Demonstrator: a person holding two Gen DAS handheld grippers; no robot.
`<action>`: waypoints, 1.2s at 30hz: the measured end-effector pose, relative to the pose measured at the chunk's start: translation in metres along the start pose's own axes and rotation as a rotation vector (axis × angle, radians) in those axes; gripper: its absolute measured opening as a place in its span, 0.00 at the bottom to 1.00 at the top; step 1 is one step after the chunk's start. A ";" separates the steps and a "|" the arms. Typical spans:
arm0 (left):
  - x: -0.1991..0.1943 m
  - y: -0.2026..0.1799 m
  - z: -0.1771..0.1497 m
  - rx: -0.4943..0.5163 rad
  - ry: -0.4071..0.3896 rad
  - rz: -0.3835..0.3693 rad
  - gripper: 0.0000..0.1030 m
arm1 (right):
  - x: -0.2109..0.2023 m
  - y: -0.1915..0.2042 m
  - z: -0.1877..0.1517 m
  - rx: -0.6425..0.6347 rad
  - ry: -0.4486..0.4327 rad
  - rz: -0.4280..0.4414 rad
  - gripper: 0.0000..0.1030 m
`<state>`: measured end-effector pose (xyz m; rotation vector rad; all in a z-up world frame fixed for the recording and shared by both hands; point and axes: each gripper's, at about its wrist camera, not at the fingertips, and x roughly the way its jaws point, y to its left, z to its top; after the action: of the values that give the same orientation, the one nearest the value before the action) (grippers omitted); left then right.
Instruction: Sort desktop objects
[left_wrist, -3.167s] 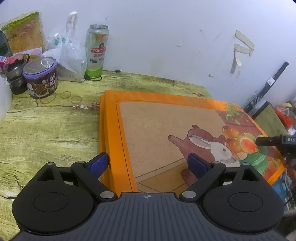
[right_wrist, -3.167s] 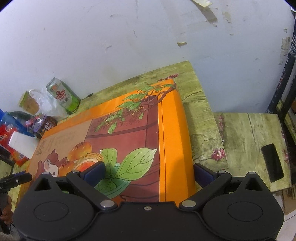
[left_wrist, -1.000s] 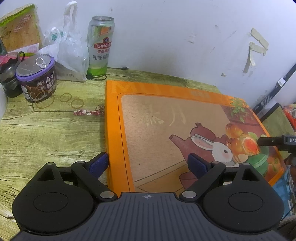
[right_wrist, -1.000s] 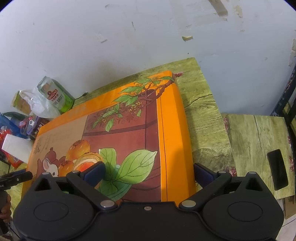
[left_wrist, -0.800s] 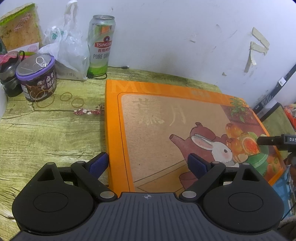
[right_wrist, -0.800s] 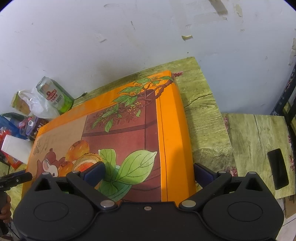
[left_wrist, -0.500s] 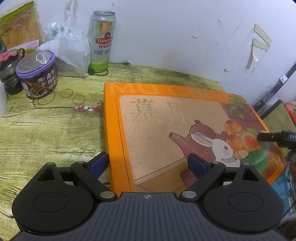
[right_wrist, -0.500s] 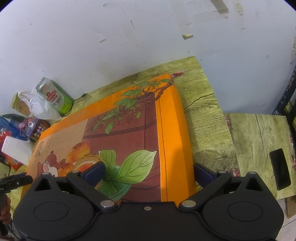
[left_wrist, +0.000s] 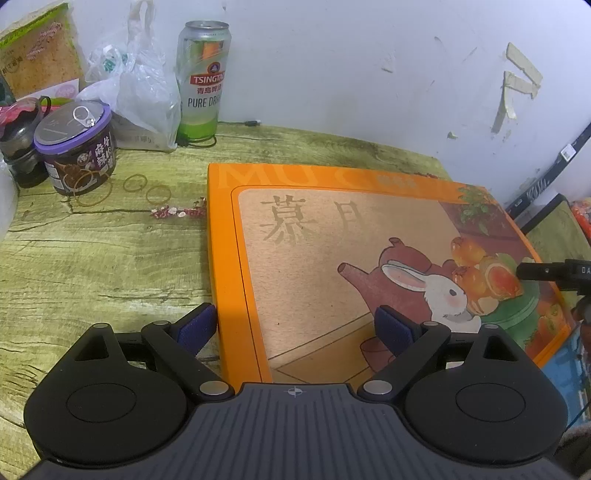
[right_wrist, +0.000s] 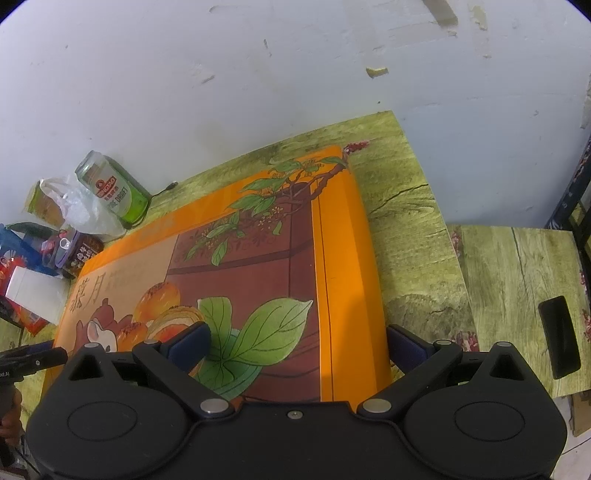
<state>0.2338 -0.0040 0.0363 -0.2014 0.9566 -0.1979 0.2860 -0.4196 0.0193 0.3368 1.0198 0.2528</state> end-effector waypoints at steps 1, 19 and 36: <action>0.000 0.000 0.000 0.000 0.000 0.000 0.90 | 0.000 0.000 0.000 0.000 0.001 0.000 0.98; 0.000 0.001 -0.004 0.008 0.023 0.000 0.90 | 0.002 0.000 -0.002 -0.007 0.030 -0.011 0.98; 0.004 0.004 -0.008 0.013 0.041 0.000 0.90 | 0.007 0.003 -0.003 -0.007 0.057 -0.034 0.98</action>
<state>0.2293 -0.0013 0.0277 -0.1862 0.9955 -0.2086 0.2863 -0.4143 0.0136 0.3066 1.0796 0.2364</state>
